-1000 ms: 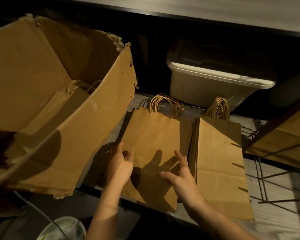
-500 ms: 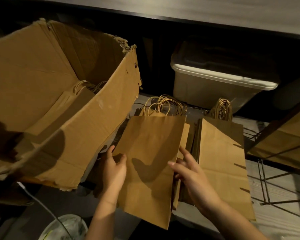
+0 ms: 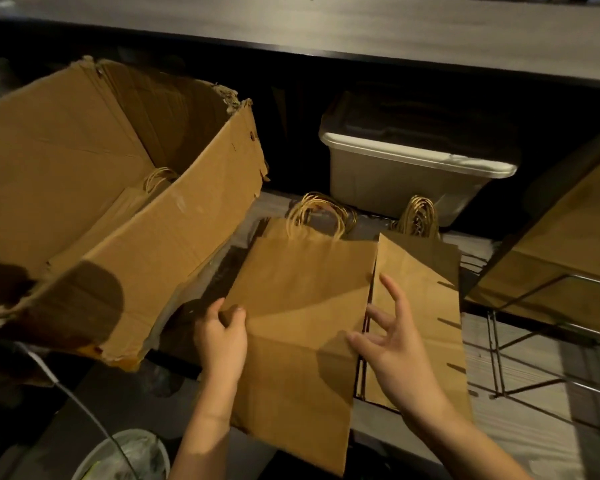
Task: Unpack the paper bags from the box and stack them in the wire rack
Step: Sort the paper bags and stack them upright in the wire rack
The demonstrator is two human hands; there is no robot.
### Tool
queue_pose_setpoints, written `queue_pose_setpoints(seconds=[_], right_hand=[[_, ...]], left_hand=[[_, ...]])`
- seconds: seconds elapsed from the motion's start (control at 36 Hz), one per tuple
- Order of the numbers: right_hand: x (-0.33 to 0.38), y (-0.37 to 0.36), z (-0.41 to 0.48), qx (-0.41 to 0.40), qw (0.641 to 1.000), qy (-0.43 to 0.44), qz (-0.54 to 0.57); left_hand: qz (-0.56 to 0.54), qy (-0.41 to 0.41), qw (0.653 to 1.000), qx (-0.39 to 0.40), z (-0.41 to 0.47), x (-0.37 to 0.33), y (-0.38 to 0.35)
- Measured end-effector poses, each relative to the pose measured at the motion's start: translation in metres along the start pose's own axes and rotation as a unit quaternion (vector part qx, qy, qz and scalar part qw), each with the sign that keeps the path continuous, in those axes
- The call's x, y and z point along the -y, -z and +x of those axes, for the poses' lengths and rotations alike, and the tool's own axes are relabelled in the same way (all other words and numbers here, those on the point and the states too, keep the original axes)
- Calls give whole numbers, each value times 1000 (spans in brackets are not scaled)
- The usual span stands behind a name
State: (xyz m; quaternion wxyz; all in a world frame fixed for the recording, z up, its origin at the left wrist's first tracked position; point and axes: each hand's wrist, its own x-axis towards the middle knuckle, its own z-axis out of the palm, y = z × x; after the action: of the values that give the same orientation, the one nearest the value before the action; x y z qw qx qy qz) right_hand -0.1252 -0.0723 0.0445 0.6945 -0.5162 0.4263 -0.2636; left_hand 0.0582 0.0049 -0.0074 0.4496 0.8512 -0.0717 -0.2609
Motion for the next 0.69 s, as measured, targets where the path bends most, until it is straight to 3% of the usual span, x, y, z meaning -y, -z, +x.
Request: queue_pose_setpoints(seconds=[0.19,0.42,0.56,0.69], right_hand=[[28,43,-13,-38,998,41,-12],[67,112,-25,-121,976,173,-55],[88,151,-28,-207,952,221,-37],[109,177,-26,-289,903,304,-89]], left_hand=[[8,-10,998,61,-30,-28,-23],[-124,-25,973,192,-78,-76,-52],[-160,-112,949,249,-111,-109,-73],[-179,-226,909,300,-134,-146,-98]])
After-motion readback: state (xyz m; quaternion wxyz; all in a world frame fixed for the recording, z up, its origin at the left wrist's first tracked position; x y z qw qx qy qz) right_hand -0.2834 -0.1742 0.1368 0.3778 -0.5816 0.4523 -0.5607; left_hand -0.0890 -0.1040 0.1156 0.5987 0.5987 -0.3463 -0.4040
